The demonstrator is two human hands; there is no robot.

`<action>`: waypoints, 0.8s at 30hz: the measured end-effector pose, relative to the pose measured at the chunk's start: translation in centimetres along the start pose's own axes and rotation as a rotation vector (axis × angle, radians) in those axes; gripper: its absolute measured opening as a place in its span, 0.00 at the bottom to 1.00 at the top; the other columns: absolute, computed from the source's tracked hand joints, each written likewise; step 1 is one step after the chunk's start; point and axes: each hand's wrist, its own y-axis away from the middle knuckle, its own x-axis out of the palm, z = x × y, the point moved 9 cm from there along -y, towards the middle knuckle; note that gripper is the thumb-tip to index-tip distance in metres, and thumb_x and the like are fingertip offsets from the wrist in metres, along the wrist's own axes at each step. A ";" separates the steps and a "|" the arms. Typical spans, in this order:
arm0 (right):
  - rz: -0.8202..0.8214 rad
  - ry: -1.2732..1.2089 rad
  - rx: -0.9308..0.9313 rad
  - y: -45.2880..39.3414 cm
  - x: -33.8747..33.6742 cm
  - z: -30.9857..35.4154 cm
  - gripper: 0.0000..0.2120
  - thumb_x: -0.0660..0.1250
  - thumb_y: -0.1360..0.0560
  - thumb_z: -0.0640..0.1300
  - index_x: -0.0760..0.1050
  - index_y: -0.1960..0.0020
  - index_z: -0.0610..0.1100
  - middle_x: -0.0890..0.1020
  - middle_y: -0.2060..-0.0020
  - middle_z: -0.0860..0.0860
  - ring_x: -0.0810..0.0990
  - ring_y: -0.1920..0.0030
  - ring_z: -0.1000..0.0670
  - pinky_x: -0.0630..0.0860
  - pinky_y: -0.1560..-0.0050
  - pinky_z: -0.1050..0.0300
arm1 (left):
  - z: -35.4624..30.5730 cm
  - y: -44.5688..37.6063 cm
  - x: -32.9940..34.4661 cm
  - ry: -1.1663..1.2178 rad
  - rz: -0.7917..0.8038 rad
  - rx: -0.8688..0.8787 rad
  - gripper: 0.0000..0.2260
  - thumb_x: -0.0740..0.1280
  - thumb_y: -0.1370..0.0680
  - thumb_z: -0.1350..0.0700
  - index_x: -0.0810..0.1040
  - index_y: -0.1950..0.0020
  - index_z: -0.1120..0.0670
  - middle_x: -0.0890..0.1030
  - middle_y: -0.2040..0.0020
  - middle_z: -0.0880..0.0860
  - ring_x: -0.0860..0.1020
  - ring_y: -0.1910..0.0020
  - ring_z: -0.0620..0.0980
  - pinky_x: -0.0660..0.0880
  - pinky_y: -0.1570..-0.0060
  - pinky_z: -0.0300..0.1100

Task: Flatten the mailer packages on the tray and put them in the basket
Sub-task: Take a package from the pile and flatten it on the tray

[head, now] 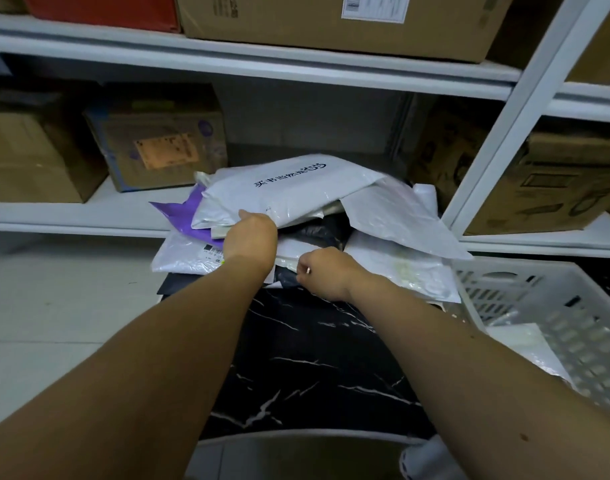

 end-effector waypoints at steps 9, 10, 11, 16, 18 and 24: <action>-0.051 -0.013 0.015 1.6 -0.9 -0.4 0.11 0.60 0.21 0.48 0.78 0.45 0.45 0.80 0.46 0.47 0.76 0.44 0.44 0.73 0.48 0.53 | 7.6 -0.3 -6.8 0.457 -0.281 -0.372 0.12 0.59 0.22 0.70 0.74 0.40 0.67 0.78 0.43 0.65 0.77 0.43 0.62 0.74 0.45 0.49; -0.066 -0.019 0.022 1.9 -1.3 -0.3 0.11 0.60 0.21 0.49 0.77 0.45 0.46 0.80 0.45 0.47 0.76 0.44 0.44 0.73 0.49 0.53 | 8.3 -0.1 -7.6 0.477 -0.301 -0.392 0.12 0.59 0.22 0.70 0.74 0.40 0.67 0.78 0.43 0.65 0.77 0.43 0.62 0.74 0.46 0.49; -0.083 -0.019 0.030 2.3 -1.7 0.0 0.12 0.59 0.21 0.49 0.77 0.44 0.45 0.80 0.45 0.47 0.76 0.44 0.44 0.72 0.50 0.54 | 8.8 0.2 -8.1 0.495 -0.308 -0.402 0.12 0.59 0.21 0.70 0.74 0.39 0.67 0.78 0.43 0.66 0.77 0.43 0.62 0.74 0.45 0.49; -0.224 -0.266 0.125 4.1 -4.0 0.8 0.20 0.56 0.19 0.56 0.74 0.42 0.40 0.79 0.45 0.43 0.77 0.43 0.42 0.69 0.52 0.54 | 11.1 4.0 -12.1 0.582 -0.459 -0.428 0.10 0.60 0.21 0.67 0.74 0.40 0.65 0.78 0.43 0.64 0.77 0.43 0.61 0.74 0.47 0.49; -0.301 -0.753 0.256 5.3 -4.4 0.1 0.26 0.54 0.20 0.63 0.70 0.39 0.41 0.76 0.45 0.44 0.78 0.44 0.42 0.72 0.51 0.53 | 11.9 6.1 -13.7 0.631 -0.517 -0.420 0.11 0.59 0.20 0.65 0.74 0.39 0.64 0.77 0.42 0.64 0.76 0.42 0.61 0.74 0.47 0.50; -0.517 -2.095 0.574 10.7 -1.2 -1.6 0.33 0.54 0.22 0.66 0.59 0.25 0.47 0.74 0.37 0.38 0.80 0.44 0.39 0.77 0.42 0.44 | 14.0 11.9 -14.9 0.720 -0.621 -0.340 0.10 0.57 0.19 0.64 0.75 0.43 0.63 0.78 0.45 0.63 0.76 0.46 0.61 0.70 0.55 0.46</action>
